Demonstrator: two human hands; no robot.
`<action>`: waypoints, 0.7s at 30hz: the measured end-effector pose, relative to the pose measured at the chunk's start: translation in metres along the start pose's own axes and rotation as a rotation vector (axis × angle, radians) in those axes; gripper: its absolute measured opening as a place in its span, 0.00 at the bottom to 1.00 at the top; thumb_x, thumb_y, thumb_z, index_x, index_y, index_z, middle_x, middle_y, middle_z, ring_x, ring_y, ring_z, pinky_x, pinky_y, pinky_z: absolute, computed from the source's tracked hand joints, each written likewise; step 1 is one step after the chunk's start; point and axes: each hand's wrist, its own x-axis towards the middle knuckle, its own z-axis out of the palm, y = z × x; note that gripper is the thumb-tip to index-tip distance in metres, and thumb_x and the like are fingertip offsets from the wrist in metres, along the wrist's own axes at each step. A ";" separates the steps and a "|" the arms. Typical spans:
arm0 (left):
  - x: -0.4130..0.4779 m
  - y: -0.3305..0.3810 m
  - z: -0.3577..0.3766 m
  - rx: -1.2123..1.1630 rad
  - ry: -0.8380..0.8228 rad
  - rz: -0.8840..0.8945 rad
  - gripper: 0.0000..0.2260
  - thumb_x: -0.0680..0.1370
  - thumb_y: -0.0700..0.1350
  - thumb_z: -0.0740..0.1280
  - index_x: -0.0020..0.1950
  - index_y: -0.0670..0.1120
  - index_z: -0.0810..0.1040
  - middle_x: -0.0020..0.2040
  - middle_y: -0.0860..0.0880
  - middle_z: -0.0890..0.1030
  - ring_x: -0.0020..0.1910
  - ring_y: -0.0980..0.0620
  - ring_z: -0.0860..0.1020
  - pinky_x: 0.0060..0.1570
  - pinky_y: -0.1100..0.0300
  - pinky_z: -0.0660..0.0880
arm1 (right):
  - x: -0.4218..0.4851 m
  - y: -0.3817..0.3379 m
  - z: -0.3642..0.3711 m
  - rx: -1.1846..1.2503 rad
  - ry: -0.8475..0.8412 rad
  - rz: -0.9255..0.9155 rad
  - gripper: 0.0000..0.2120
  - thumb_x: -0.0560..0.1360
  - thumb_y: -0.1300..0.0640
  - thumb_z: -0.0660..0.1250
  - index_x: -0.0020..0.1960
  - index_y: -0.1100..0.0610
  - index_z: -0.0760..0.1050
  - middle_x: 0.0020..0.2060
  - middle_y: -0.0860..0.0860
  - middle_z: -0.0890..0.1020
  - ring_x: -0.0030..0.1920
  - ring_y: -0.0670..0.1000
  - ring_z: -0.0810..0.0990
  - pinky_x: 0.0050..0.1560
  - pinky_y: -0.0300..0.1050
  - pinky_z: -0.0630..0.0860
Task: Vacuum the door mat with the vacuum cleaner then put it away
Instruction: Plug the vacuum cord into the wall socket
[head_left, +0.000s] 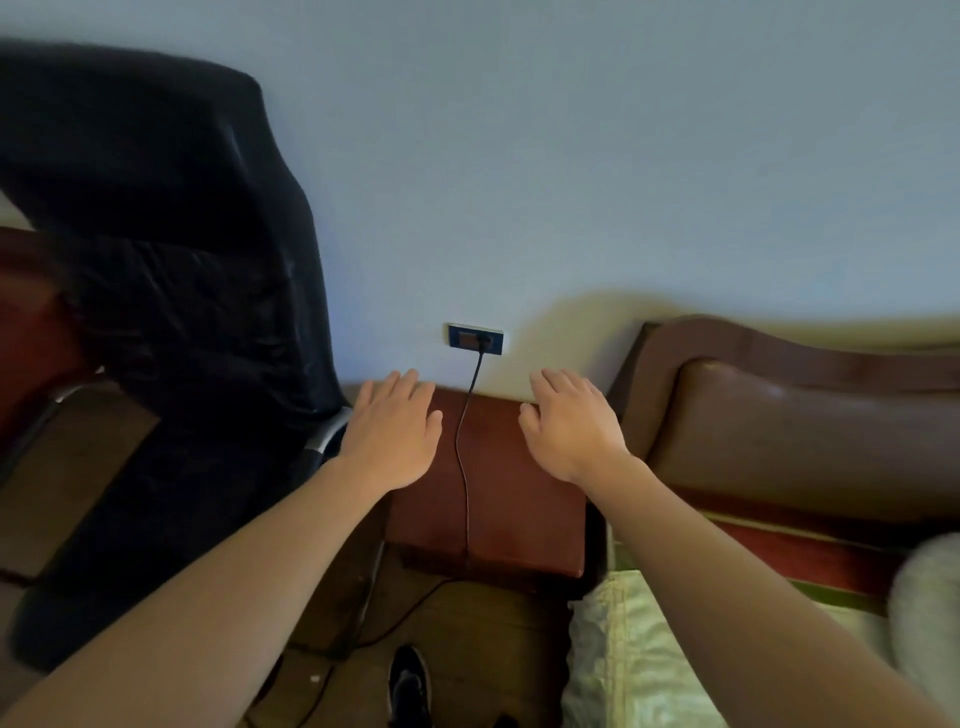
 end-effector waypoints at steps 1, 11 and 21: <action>-0.009 -0.002 -0.007 -0.003 0.008 -0.009 0.24 0.86 0.53 0.51 0.81 0.45 0.60 0.82 0.44 0.58 0.81 0.44 0.55 0.79 0.44 0.51 | -0.005 -0.006 -0.006 0.007 0.005 -0.006 0.12 0.80 0.50 0.53 0.51 0.56 0.71 0.50 0.52 0.77 0.55 0.56 0.73 0.61 0.52 0.70; -0.078 -0.043 -0.045 -0.027 0.074 -0.040 0.24 0.86 0.53 0.51 0.81 0.46 0.60 0.82 0.45 0.59 0.81 0.46 0.55 0.80 0.44 0.51 | -0.045 -0.071 -0.044 0.031 0.014 -0.032 0.12 0.81 0.51 0.54 0.54 0.57 0.72 0.53 0.53 0.77 0.58 0.56 0.73 0.60 0.50 0.69; -0.155 -0.109 -0.070 -0.066 0.154 -0.024 0.24 0.86 0.53 0.52 0.81 0.46 0.61 0.82 0.46 0.59 0.81 0.47 0.55 0.80 0.46 0.52 | -0.085 -0.169 -0.054 0.040 0.076 -0.035 0.13 0.81 0.52 0.54 0.55 0.58 0.73 0.55 0.53 0.78 0.59 0.57 0.74 0.60 0.49 0.69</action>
